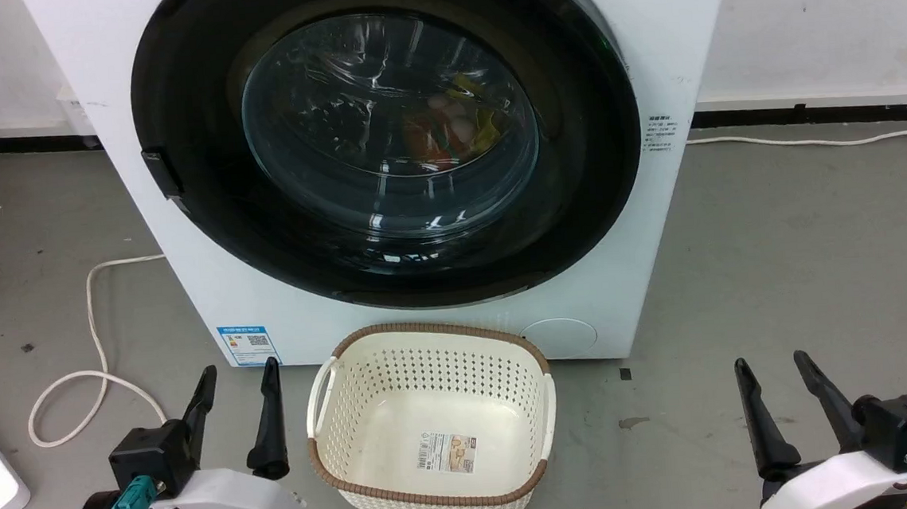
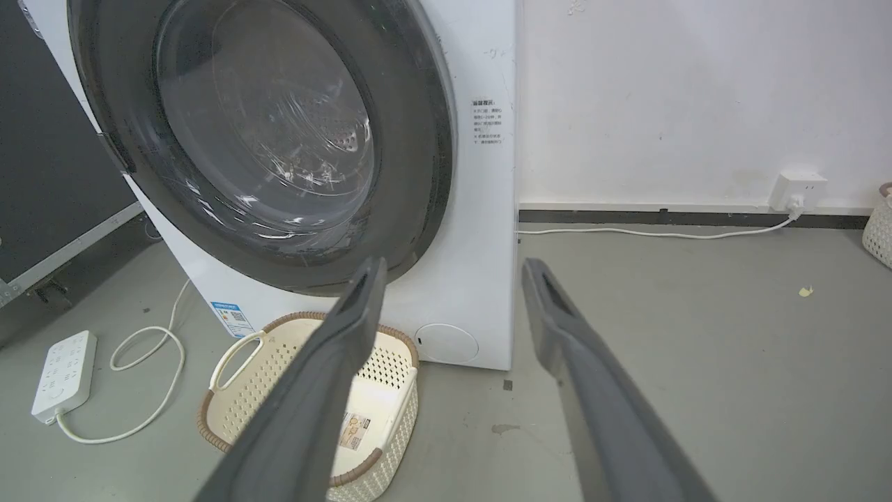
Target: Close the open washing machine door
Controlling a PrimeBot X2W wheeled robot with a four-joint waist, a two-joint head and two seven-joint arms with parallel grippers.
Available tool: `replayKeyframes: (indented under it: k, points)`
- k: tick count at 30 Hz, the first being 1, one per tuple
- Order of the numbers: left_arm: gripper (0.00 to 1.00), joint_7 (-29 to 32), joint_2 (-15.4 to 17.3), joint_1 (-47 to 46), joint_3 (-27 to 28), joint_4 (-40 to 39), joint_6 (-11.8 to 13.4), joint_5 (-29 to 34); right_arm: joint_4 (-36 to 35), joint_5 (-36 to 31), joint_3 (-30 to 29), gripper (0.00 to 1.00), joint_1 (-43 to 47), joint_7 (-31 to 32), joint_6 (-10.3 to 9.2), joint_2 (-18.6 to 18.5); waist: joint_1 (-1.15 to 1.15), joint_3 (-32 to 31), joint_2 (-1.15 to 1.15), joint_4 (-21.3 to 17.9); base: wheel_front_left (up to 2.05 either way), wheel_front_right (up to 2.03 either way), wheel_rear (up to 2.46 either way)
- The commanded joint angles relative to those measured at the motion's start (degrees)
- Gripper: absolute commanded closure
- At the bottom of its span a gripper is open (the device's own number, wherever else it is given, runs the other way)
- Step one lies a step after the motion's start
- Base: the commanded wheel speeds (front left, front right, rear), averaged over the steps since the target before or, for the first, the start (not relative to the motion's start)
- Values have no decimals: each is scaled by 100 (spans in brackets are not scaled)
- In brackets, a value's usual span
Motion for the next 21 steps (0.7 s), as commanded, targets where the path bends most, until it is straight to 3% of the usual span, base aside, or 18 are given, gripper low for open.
replayKeyframes:
  k: [1, 10, 11, 21]
  points:
    - [0, 8, 28, 19, -8, 5, 12, -53, -17, 16, 10, 0, -20, -4, -4, 14, 0, 4, 0, -4, 0, 0, 0]
    - [0, -37, 54, -23, -28, 100, -2, -98, 9, 39, 33, 0, -36, -23, -4, 14, 0, 18, 0, -6, 0, 0, 0]
    - [100, -2, 14, -1, -11, 101, -2, -97, 9, 12, 32, 100, -8, 2, 0, 0, 0, 19, 0, -5, 0, 0, 0]
    - [100, 26, -23, 13, 13, 72, -8, -24, -10, -22, 40, 100, -12, 23, 0, -1, 0, 23, 0, 8, 0, 0, 0]
